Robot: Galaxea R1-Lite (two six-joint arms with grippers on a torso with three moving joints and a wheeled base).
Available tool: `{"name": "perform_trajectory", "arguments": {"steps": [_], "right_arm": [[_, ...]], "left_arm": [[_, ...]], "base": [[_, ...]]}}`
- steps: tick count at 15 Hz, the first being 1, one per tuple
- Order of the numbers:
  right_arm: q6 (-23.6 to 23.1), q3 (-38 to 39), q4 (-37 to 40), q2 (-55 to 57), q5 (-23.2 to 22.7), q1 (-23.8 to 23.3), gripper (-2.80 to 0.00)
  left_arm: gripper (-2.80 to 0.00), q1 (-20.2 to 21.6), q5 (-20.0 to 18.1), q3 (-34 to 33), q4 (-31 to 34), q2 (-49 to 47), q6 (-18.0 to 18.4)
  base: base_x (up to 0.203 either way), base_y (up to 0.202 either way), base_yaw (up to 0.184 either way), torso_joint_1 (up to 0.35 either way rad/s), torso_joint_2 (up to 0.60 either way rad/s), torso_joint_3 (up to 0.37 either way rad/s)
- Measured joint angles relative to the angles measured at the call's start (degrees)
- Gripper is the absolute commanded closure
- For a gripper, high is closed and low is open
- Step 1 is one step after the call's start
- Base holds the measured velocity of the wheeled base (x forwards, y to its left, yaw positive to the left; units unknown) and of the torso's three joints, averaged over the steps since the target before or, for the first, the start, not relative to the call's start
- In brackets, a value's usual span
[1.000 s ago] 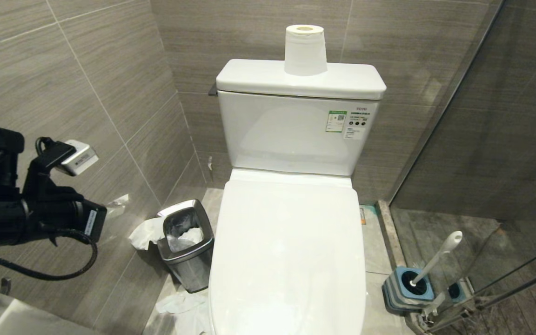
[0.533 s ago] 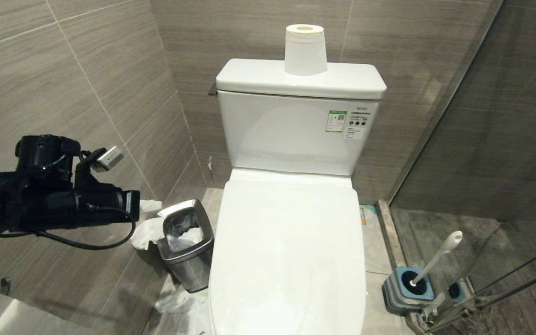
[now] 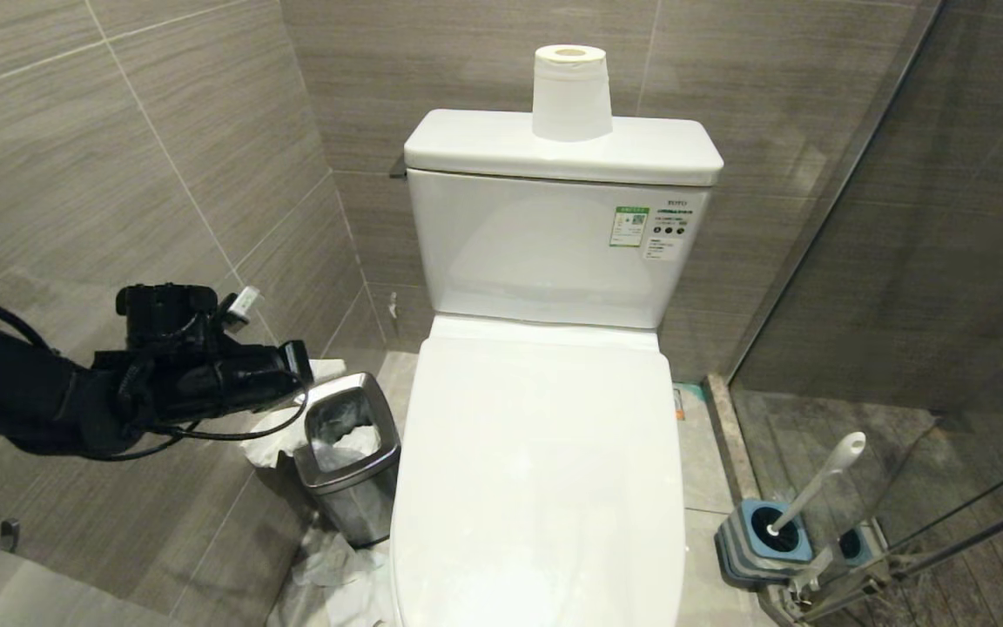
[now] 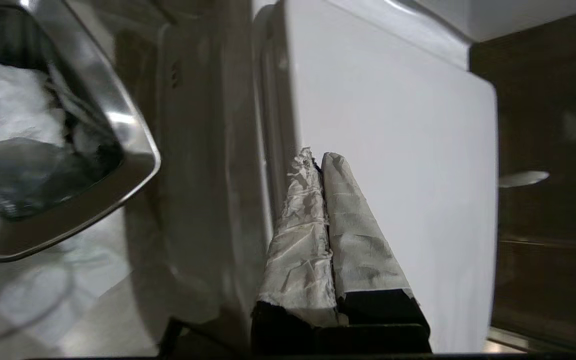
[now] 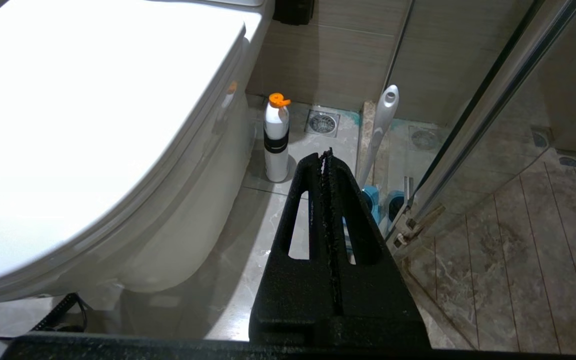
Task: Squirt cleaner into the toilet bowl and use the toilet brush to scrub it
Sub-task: Use the left hand to lift the toilet lid slightly
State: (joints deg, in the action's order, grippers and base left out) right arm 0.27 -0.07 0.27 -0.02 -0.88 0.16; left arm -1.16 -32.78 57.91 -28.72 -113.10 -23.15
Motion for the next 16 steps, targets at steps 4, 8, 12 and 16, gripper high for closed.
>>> {"name": "perform_trajectory", "arguments": {"steps": [4,8,12,16], "right_arm": [[-0.02,-0.02,0.0,0.0,0.02,0.0,0.0],[0.0,-0.01,0.0,0.0,-0.02,0.0,0.0],[0.0,0.0,-0.02,0.0,-0.01,0.0,0.0],[-0.01,0.0,0.0,0.0,0.02,0.0,0.0]], "left_arm": [[-2.8,0.12,-3.9,-0.65,-0.96,-3.85,-2.13],[-2.8,1.27,-9.48,-1.98,-1.08,-6.1,0.13],[-2.8,4.96,-18.26,-3.0,-1.82,-8.28,5.31],[-2.8,9.91,-30.31,-6.33,-2.01,-8.73,14.39]], "base": [[0.0,0.0,0.0,0.0,0.0,0.0],[0.0,0.0,0.0,0.0,0.0,0.0],[0.0,0.0,0.0,0.0,0.0,0.0],[0.0,0.0,0.0,0.0,0.0,0.0]]}}
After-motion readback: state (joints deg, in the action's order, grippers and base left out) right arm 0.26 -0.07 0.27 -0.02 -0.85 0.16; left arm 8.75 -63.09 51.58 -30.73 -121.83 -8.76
